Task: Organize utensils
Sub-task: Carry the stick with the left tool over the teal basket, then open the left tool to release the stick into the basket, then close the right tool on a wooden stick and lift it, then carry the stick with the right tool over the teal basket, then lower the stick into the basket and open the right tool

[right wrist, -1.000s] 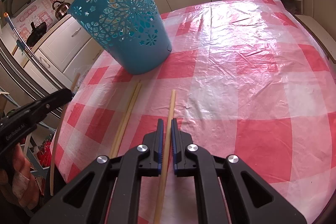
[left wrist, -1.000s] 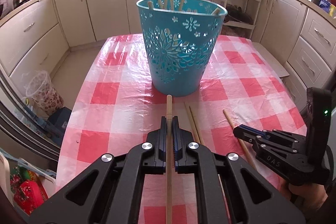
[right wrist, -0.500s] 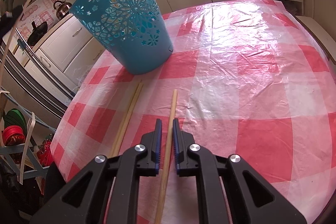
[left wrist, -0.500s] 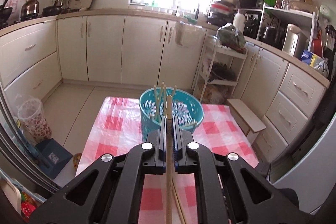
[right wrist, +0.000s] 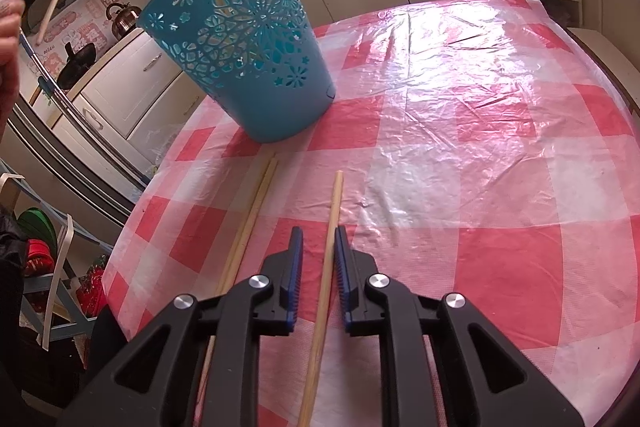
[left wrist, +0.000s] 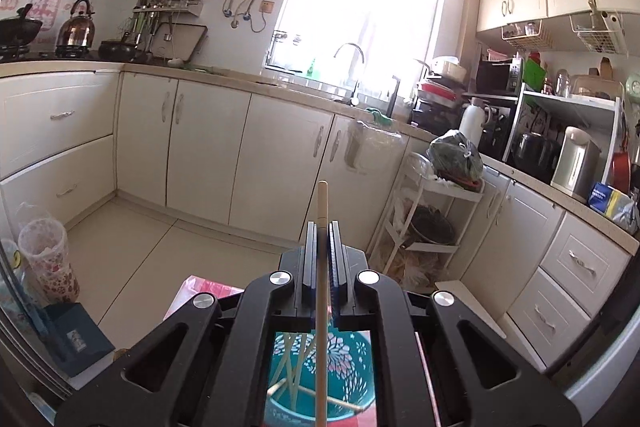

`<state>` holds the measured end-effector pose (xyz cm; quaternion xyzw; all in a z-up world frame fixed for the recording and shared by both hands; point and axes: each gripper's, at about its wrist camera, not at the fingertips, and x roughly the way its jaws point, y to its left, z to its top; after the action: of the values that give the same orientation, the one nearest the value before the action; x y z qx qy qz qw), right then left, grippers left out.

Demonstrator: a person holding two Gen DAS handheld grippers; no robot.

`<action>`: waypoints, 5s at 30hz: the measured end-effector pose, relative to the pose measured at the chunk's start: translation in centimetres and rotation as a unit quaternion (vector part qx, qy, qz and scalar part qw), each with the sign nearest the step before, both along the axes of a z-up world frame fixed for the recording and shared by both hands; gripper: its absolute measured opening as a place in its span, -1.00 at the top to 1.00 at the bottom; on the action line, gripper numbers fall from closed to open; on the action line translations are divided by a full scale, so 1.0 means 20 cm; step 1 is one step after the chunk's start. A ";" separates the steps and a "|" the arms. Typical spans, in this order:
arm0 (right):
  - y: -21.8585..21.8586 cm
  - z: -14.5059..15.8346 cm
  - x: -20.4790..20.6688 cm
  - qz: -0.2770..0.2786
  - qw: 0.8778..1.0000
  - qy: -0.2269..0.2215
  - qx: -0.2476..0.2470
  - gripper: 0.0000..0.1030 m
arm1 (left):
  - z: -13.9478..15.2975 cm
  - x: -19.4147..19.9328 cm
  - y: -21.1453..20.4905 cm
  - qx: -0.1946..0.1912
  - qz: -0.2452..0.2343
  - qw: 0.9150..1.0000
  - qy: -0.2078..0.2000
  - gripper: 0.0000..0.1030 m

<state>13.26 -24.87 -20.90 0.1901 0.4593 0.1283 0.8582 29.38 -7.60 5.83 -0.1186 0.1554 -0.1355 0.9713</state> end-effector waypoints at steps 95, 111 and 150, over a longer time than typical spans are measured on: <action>0.11 0.92 0.34 -0.050 0.959 -0.263 0.087 0.89 | -0.70 -0.86 0.44 0.135 0.071 0.969 0.194 -0.66; 0.18 0.81 0.81 -0.076 0.960 -0.266 0.048 0.89 | -0.86 -0.67 0.58 0.104 0.095 0.961 0.240 -0.66; -0.18 0.61 0.19 -0.103 0.979 -0.136 0.114 0.13 | -0.48 -1.06 0.41 0.123 0.062 0.978 0.159 -0.78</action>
<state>17.07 -28.39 -8.79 0.3134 0.2983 0.1158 0.8941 8.12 0.67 -3.80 -0.0272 0.3156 -0.0344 0.9479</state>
